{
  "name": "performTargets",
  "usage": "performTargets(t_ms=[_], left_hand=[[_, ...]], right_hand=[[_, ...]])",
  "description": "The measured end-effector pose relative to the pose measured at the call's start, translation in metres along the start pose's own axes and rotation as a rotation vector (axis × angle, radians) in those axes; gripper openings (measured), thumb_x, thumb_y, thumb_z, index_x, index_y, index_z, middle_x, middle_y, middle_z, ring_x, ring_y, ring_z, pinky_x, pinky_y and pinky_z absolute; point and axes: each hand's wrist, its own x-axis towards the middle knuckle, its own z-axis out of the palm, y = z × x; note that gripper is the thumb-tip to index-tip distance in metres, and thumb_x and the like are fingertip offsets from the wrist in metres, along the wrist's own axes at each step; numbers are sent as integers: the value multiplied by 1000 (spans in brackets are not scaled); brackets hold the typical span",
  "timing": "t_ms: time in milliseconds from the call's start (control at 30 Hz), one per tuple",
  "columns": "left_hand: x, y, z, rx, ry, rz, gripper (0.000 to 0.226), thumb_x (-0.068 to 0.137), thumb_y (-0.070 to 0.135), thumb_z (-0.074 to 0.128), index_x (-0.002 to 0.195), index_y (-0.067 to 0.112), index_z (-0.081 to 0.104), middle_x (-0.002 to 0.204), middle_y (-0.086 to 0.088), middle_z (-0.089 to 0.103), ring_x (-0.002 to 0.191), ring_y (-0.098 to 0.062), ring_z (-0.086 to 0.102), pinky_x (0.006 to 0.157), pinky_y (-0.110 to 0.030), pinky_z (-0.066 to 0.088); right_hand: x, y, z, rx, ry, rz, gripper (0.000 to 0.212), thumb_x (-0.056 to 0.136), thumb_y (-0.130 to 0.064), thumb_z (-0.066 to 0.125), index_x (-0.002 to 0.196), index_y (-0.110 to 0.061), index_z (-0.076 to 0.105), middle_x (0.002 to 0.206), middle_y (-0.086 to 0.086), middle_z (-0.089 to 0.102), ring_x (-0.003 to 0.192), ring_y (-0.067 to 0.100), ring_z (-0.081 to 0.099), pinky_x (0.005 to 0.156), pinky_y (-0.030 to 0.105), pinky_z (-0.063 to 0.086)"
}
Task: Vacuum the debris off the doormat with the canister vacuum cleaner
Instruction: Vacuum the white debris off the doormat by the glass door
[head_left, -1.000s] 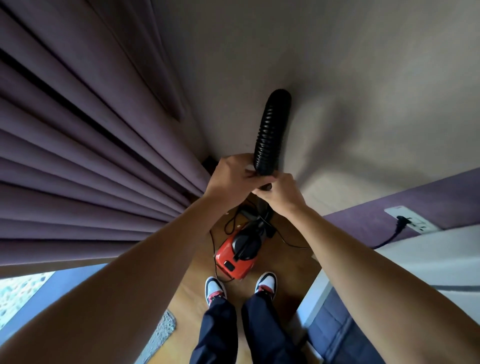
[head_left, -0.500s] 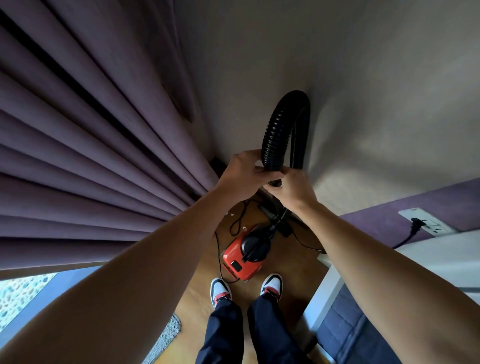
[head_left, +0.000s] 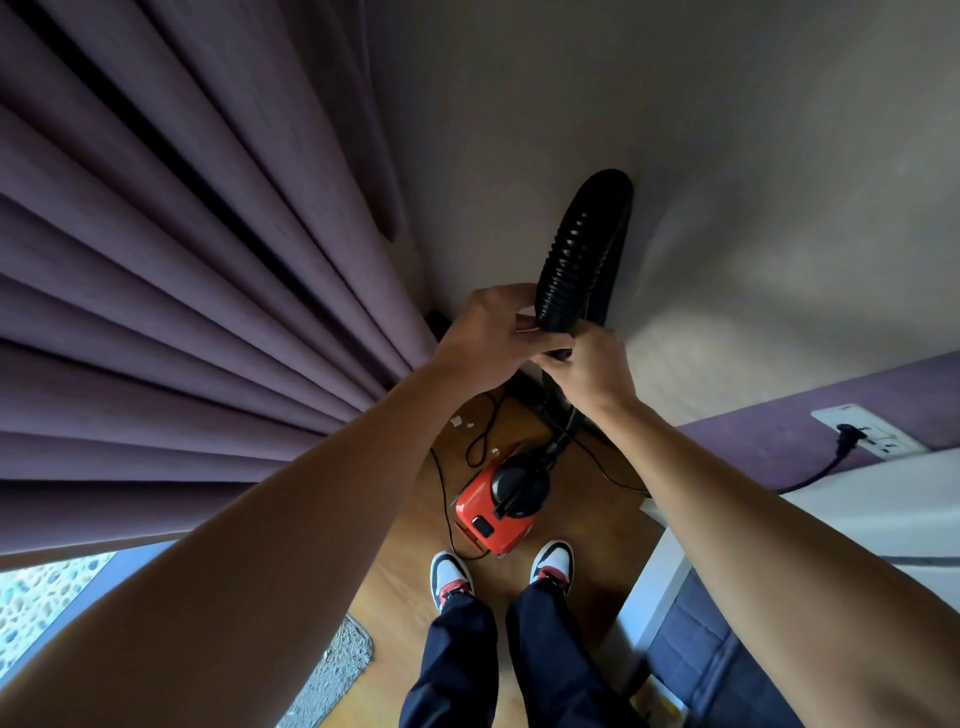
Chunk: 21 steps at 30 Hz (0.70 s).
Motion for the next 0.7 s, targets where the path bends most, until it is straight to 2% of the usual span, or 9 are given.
performTargets(t_ms=[167, 267, 333, 400, 500, 633, 700], left_hand=[[-7, 5, -13, -26, 49, 30, 28, 81, 11, 80, 107, 8, 72, 105, -1, 75, 101, -9, 71, 92, -30, 57], [-11, 7, -19, -61, 82, 46, 29, 79, 3, 80, 106, 2, 71, 105, -8, 75, 100, -12, 71, 90, -26, 57], [-13, 8, -22, -60, 106, 82, 31, 80, 2, 80, 109, -1, 70, 106, -10, 74, 101, -13, 71, 90, -27, 56], [-15, 9, -25, -50, 144, 109, 30, 80, 2, 80, 108, -1, 71, 103, -7, 74, 99, -8, 71, 88, -21, 55], [-16, 16, -29, -103, 171, 93, 35, 80, 1, 80, 113, 0, 69, 104, 1, 73, 101, -4, 70, 88, -18, 54], [-23, 18, -41, -76, 150, 66, 45, 83, 8, 78, 125, 14, 64, 114, 13, 68, 112, 2, 62, 99, -23, 51], [-32, 2, -48, 0, 184, -29, 54, 84, 18, 78, 134, 19, 59, 127, 11, 64, 121, 0, 57, 105, -24, 47]], right_hand=[[13, -11, 2, 36, -70, -62, 32, 85, -36, 76, 109, -15, 74, 101, 3, 78, 91, 21, 74, 76, 44, 62], [25, -15, 3, 29, -158, -115, 54, 81, -59, 60, 112, -17, 74, 107, -1, 77, 98, 17, 73, 82, 42, 61], [35, -13, 5, 29, -230, -137, 60, 76, -64, 57, 114, -20, 72, 109, -2, 76, 102, 17, 72, 85, 42, 60], [44, -17, 2, 42, -293, -158, 54, 77, -58, 65, 115, -21, 71, 110, -1, 75, 103, 17, 71, 88, 44, 59], [54, -22, -3, 132, -330, -169, 38, 81, -37, 80, 114, -23, 70, 110, -2, 75, 104, 15, 71, 89, 45, 60], [60, -28, -5, 177, -294, -189, 37, 81, -44, 80, 109, -23, 71, 105, -3, 74, 100, 14, 72, 85, 46, 61], [59, -35, -9, 186, -250, -175, 33, 80, -34, 83, 106, -19, 69, 102, 1, 74, 97, 17, 72, 85, 46, 61]])
